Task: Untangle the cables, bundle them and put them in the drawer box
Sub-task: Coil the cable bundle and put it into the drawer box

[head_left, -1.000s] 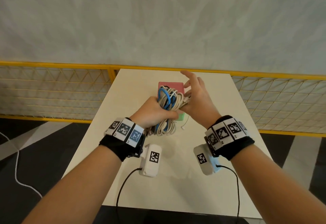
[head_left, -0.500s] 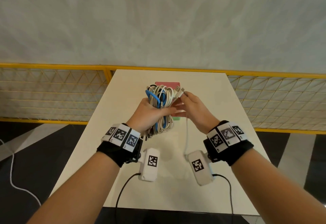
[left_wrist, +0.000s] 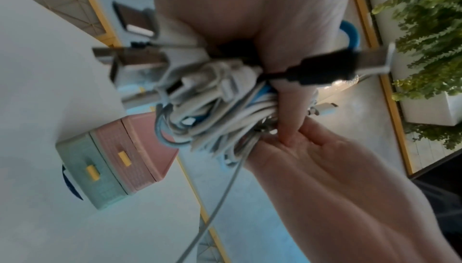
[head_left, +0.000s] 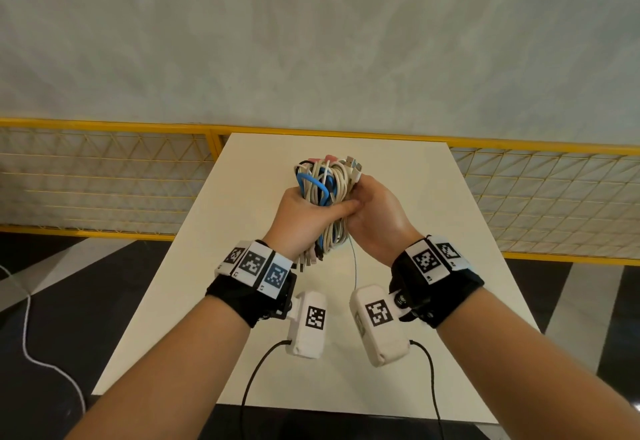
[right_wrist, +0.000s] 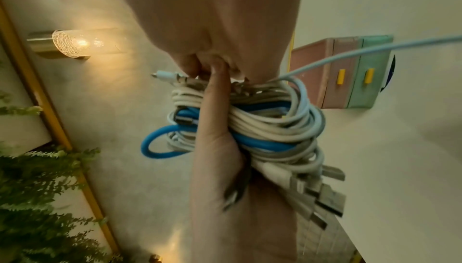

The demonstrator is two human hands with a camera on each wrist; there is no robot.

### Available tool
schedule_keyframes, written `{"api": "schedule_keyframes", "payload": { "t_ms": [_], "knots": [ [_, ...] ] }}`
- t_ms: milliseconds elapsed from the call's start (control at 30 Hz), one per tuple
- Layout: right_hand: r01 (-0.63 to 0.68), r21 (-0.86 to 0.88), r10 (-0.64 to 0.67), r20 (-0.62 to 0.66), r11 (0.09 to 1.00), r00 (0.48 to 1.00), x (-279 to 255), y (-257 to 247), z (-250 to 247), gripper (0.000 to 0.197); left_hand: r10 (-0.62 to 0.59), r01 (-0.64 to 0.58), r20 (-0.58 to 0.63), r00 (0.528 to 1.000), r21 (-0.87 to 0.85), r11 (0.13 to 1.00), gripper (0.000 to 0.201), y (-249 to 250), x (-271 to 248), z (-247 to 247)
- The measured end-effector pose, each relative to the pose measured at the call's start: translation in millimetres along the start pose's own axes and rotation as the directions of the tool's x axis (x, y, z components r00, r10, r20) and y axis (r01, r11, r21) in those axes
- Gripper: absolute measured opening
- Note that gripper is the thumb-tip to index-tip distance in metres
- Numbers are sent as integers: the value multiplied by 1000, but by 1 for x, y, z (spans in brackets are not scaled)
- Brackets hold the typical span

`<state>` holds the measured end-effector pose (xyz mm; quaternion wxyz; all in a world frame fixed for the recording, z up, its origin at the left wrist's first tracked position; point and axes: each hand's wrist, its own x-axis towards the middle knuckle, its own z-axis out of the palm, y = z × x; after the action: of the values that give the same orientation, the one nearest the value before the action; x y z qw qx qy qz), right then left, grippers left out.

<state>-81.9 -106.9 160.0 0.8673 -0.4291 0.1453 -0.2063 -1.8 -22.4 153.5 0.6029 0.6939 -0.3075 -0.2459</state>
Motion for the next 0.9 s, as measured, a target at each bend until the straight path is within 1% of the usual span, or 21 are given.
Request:
{"api": "schedule_keyframes", "payload": {
  "t_ms": [33, 67, 100, 133, 167, 200, 233, 267, 300, 333, 367, 433, 500, 567, 600, 667, 700, 733, 767, 800, 900],
  "knots": [
    [-3, -1, 3, 27, 1000, 1000, 0, -1, -2, 41, 2, -2, -24, 1000, 0, 1000, 21, 0, 0, 0],
    [-3, -39, 5, 58, 999, 998, -1, -4, -3, 40, 3, -3, -43, 999, 7, 1000, 18, 0, 1, 0],
    [-9, -111, 15, 59, 994, 998, 1, -4, -7, 37, -2, 2, -54, 999, 15, 1000, 17, 0, 2, -1],
    [0, -244, 10, 40, 970, 999, 1, -5, -9, 34, -9, 9, -60, 998, 14, 1000, 16, 0, 4, -2],
    [34, -412, -34, 8, 910, 999, 2, -6, -12, 32, -17, 17, -63, 998, -4, 1000, 15, 0, 6, -3],
    [58, -585, -90, -26, 809, 996, 2, -6, -15, 31, -24, 22, -72, 997, -29, 999, 14, 0, 8, -4],
    [66, -722, -141, -44, 689, 989, 2, -6, -18, 30, -25, 21, -89, 996, -51, 999, 13, 1, 10, -5],
    [57, -817, -169, -49, 573, 984, 1, -6, -20, 31, -23, 15, -113, 993, -72, 997, 11, 2, 12, -6],
    [34, -869, -162, -54, 494, 985, 0, -5, -20, 33, -20, 7, -136, 990, -94, 996, 9, 3, 13, -7],
    [-7, -886, -123, -72, 463, 990, -2, -4, -18, 36, -18, -1, -156, 988, -119, 993, 9, 4, 15, -8],
    [-60, -879, -74, -108, 473, 991, -2, -1, -18, 41, -19, -4, -166, 986, -137, 991, 11, 6, 16, -8],
    [-143, -805, -10, -182, 575, 983, 0, 4, -19, 48, -11, -11, -150, 989, -145, 989, 14, 9, 17, -10],
    [-140, -749, -43, -220, 648, 975, 5, 7, -19, 43, -19, 1, -113, 993, -160, 987, 13, 12, 16, -11],
    [-87, -708, -115, -234, 701, 965, 10, 5, -20, 29, -41, 30, -58, 997, -184, 983, 11, 12, 14, -13],
    [-58, -675, -139, -235, 736, 962, 11, 4, -20, 35, -54, 49, -23, 998, -177, 983, 9, 12, 13, -14],
    [-2, -572, -168, -243, 820, 955, 12, 0, -21, 72, -69, 77, 83, 994, -105, 991, 3, 8, 12, -17],
    [18, -514, -175, -258, 858, 950, 12, -3, -20, 84, -80, 89, 136, 987, -61, 994, 6, 5, 11, -18],
    [37, -473, -181, -264, 881, 947, 13, -5, -20, 88, -107, 112, 175, 979, -22, 993, 14, 1, 11, -19],
    [46, -446, -185, -274, 894, 944, 14, -5, -20, 87, -143, 146, 194, 971, -2, 989, 19, -4, 11, -19],
    [49, -434, -185, -276, 900, 943, 15, -3, -18, 80, -169, 171, 191, 967, 3, 985, 20, -8, 11, -19],
    [56, -398, -172, -261, 916, 950, 16, 6, -19, 58, -167, 168, 109, 980, -1, 986, 21, -15, 13, -20]
  ]
}}
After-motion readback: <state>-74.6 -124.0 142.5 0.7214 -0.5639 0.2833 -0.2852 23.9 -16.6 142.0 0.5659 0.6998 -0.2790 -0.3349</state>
